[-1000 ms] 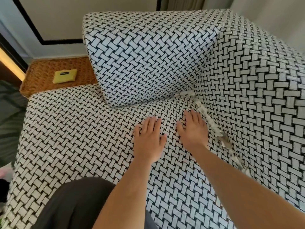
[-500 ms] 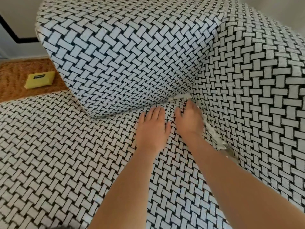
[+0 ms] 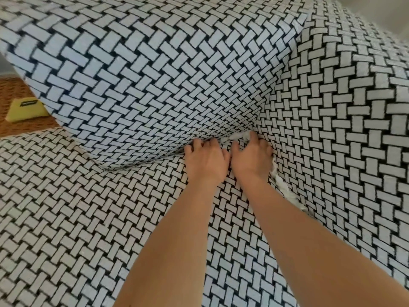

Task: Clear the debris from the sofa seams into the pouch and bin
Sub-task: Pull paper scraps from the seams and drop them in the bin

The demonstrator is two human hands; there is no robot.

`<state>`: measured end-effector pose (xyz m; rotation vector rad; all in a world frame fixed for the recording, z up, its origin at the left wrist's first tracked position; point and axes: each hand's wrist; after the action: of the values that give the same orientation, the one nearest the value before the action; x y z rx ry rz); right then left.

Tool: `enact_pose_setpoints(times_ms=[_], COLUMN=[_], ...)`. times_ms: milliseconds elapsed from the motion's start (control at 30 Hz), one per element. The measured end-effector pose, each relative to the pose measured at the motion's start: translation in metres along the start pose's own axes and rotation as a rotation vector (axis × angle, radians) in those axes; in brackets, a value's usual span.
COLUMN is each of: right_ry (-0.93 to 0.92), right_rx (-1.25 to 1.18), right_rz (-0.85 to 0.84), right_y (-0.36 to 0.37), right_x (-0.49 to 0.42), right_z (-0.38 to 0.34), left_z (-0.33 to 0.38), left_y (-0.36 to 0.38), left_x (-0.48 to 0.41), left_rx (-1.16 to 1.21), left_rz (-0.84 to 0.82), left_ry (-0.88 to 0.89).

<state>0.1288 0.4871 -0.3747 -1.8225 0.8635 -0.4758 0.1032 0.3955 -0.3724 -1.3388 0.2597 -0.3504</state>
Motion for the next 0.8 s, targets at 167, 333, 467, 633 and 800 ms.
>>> enact_pose_setpoints(times_ms=[167,333,467,633,800], right_ry=[0.009,0.021,0.017,-0.024,-0.022], right_rx=[0.023,0.041,0.058,0.004,-0.064], right_rz=[-0.043,-0.047,-0.040,0.017,0.057], right_y=[-0.002,-0.001,0.001,0.003,0.005], right_x=[0.000,0.000,0.000,0.003,0.004], right_z=[-0.004,-0.006,-0.006,-0.005,-0.004], left_z=[0.005,0.010,0.009,0.005,0.004], left_y=[-0.004,-0.007,-0.008,-0.001,0.005], left_x=[-0.011,-0.020,-0.023,-0.017,-0.015], left_rx=[0.047,0.045,0.127,0.274,0.340], left_rz=[-0.119,-0.251,-0.282,-0.137,0.008], left_ry=[-0.067,-0.104,-0.131,-0.122,-0.100])
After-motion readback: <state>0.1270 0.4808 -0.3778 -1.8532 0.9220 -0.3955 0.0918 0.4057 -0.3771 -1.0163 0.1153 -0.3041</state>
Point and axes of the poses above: each hand's wrist, its own x-axis away from the middle knuckle, its own y-axis out of the palm, z = x × y, and after that the axes turned 2 degrees about y, right-handed
